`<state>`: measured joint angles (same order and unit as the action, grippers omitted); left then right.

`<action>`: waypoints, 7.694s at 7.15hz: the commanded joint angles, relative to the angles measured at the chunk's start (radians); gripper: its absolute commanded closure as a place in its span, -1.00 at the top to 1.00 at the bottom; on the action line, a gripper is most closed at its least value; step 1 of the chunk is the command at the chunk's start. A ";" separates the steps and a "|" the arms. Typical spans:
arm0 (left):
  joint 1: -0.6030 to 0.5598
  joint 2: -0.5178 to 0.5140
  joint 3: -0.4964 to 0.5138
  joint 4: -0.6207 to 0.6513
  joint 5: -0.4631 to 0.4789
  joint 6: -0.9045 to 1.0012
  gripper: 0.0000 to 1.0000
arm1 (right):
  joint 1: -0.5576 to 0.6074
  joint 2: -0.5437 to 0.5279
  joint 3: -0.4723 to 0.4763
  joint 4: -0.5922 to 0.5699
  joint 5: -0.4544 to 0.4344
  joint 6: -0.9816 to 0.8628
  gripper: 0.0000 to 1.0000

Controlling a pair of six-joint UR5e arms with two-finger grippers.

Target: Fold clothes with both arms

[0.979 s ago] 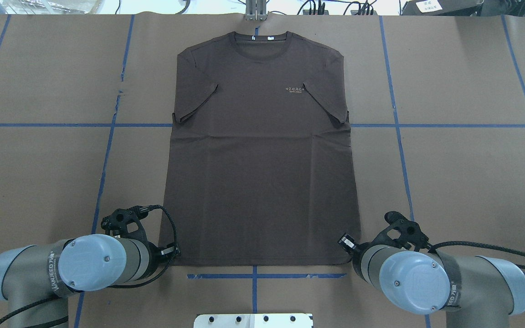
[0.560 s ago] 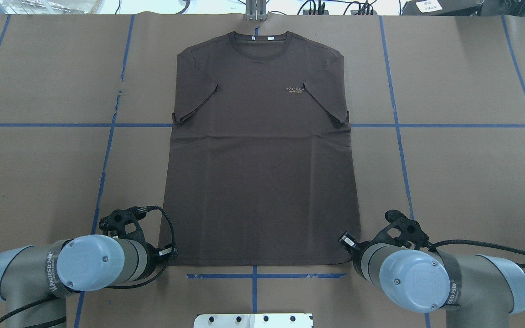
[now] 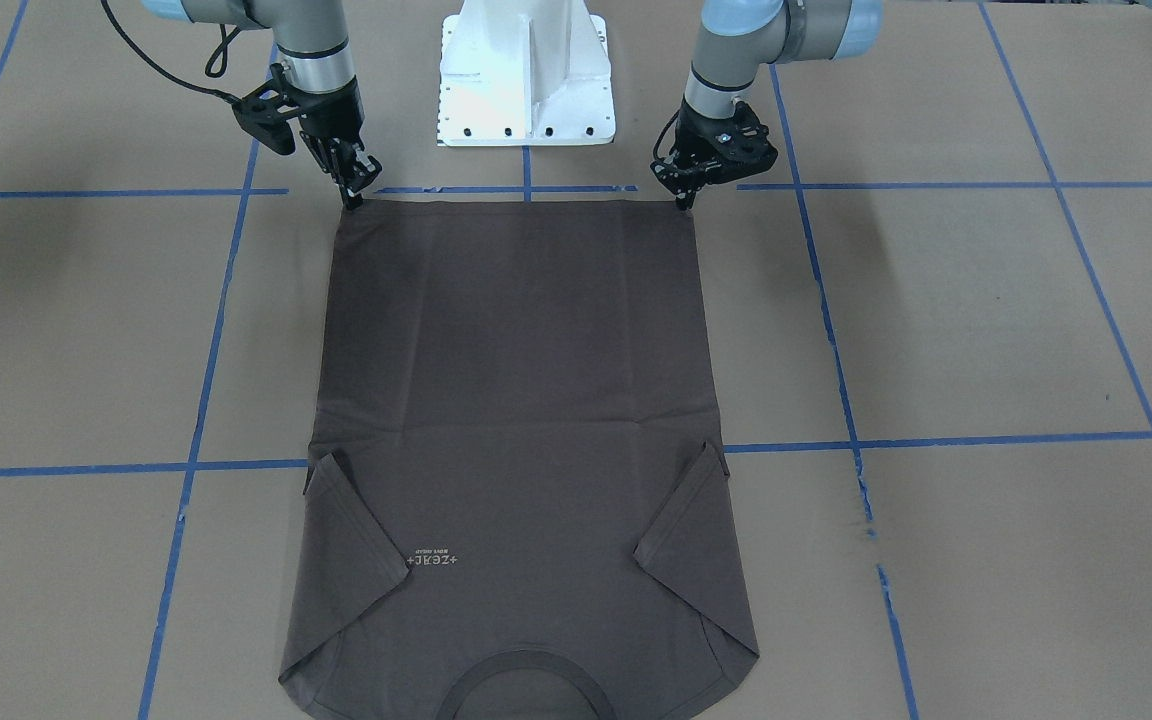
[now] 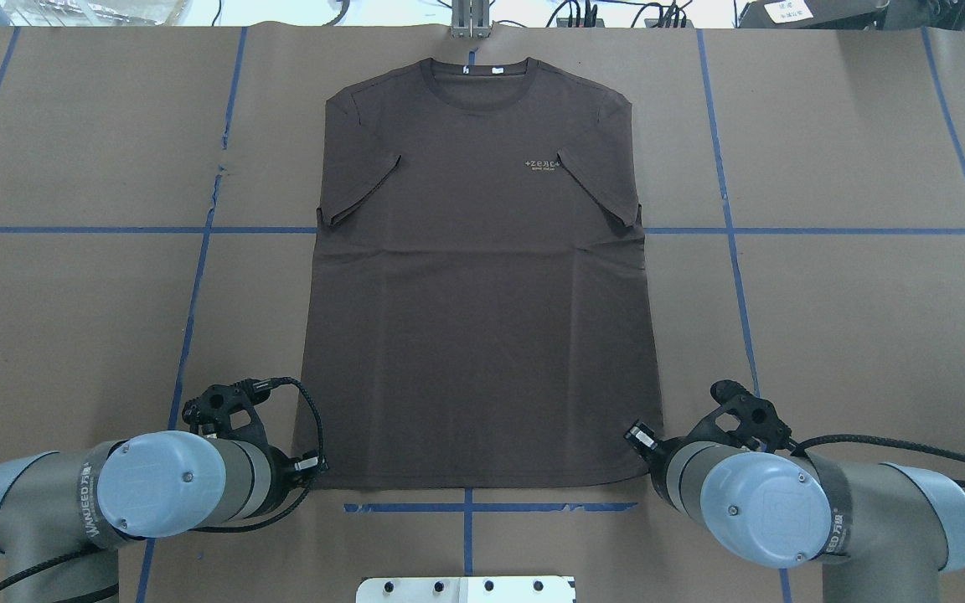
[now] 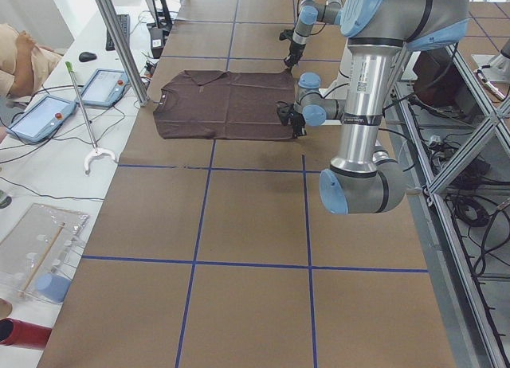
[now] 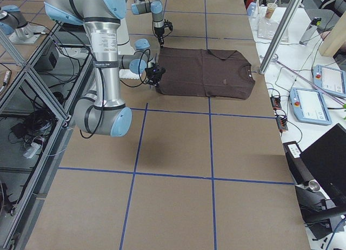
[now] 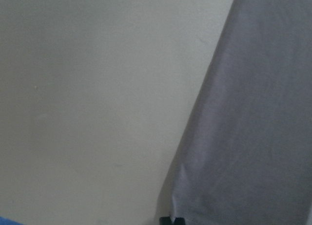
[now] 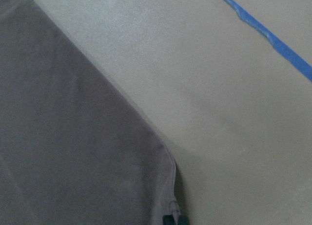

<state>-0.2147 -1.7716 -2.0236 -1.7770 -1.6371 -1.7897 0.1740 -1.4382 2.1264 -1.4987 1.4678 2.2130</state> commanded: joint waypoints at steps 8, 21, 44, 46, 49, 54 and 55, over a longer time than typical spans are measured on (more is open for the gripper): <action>-0.047 -0.037 -0.210 0.160 -0.121 -0.115 -1.00 | 0.028 -0.131 0.301 0.000 0.046 -0.010 -1.00; -0.600 -0.391 0.506 -0.213 -0.052 0.277 -1.00 | 0.644 0.608 -0.808 0.161 0.212 -0.516 -1.00; -0.564 -0.404 0.663 -0.507 -0.052 0.263 0.44 | 0.378 0.259 -0.459 0.207 0.194 -0.363 0.11; -0.565 -0.399 0.663 -0.506 -0.052 0.263 0.43 | 0.378 0.262 -0.461 0.207 0.184 -0.357 -0.89; -0.563 -0.394 0.660 -0.506 -0.050 0.263 0.41 | 0.378 0.265 -0.444 0.206 0.138 -0.378 -1.00; -0.563 -0.385 0.639 -0.504 -0.052 0.262 0.41 | 0.305 0.103 -0.199 0.192 0.144 -0.365 -1.00; -0.561 -0.385 0.634 -0.504 -0.053 0.260 0.41 | 0.229 -0.004 -0.080 0.192 0.152 -0.348 -1.00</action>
<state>-0.7772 -2.1577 -1.3818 -2.2814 -1.6888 -1.5281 0.4823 -1.3252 1.9100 -1.3052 1.6143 1.8484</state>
